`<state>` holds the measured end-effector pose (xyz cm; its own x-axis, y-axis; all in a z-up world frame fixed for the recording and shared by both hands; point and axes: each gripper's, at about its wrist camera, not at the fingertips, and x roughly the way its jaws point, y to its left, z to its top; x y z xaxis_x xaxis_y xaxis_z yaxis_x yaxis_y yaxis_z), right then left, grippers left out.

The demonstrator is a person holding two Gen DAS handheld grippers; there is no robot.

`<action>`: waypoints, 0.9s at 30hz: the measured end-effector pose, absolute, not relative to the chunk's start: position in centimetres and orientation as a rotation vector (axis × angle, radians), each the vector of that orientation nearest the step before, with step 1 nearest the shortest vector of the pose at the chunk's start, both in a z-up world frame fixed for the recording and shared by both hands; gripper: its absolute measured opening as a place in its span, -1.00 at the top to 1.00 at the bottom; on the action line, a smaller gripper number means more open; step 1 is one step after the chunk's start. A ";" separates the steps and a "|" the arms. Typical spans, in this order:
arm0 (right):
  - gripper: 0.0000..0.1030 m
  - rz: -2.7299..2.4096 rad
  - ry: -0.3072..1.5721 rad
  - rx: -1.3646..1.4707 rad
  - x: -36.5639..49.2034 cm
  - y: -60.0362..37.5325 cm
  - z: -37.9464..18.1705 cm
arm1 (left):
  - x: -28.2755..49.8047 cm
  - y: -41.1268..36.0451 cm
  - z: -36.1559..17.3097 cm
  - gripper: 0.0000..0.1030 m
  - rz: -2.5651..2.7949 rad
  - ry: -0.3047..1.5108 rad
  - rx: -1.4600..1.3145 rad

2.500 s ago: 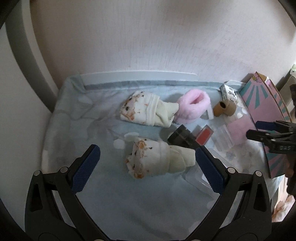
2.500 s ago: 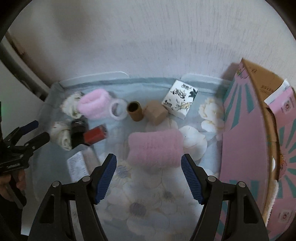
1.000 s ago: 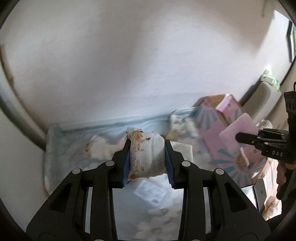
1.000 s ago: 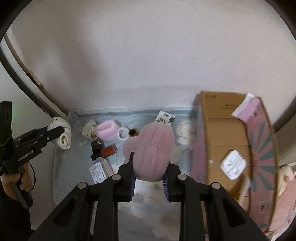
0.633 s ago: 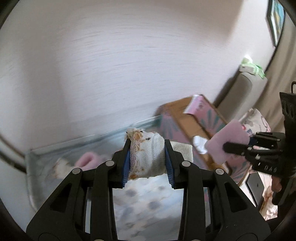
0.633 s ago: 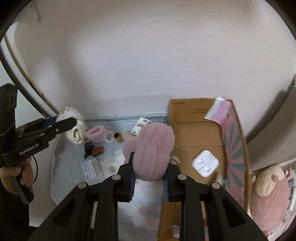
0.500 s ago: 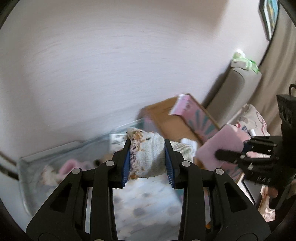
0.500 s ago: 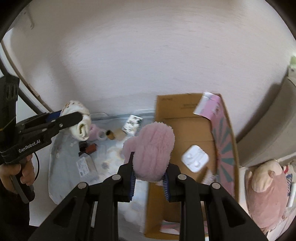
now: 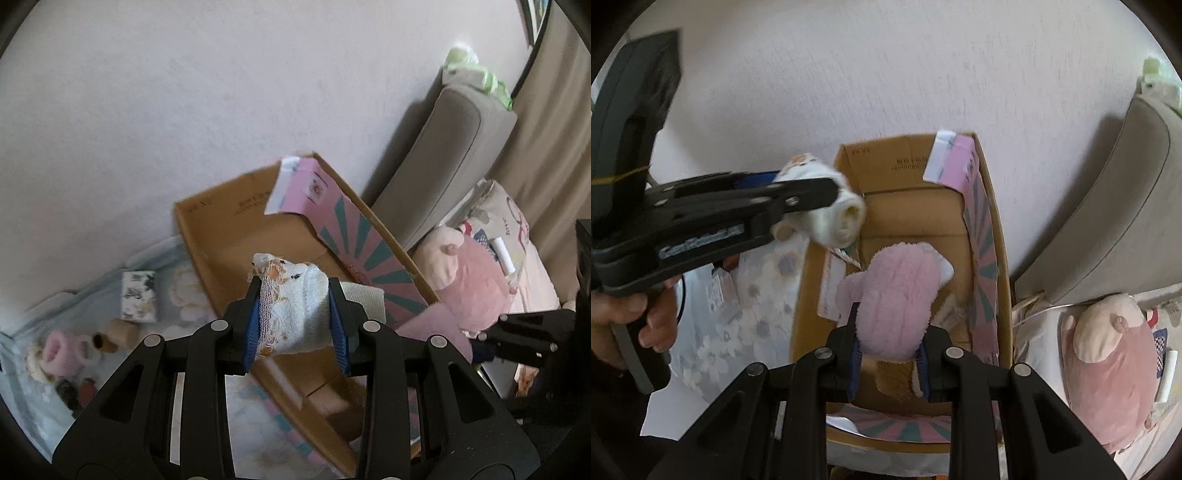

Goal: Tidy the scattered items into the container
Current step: 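Carry the sock and slipper into the cardboard box and release both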

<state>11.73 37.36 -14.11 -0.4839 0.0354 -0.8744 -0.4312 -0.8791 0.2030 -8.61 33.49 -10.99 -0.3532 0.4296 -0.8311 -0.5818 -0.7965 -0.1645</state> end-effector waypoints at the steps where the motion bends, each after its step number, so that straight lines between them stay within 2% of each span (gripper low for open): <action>1: 0.56 2.420 0.587 -1.422 11.8 37.4 -14.5 | -8.6 34.0 -11.4 0.43 2.163 0.211 -1.272; 11: 0.56 2.440 0.594 -1.528 12.1 37.9 -17.1 | -9.1 36.1 -13.6 0.42 2.181 0.245 -1.328; 25: 0.55 2.467 0.603 -1.518 12.4 38.5 -16.7 | -9.2 36.7 -12.5 0.41 2.202 0.241 -1.298; 27: 0.43 2.458 0.597 -1.507 12.3 38.5 -16.7 | -9.3 36.8 -12.6 0.35 2.187 0.210 -1.333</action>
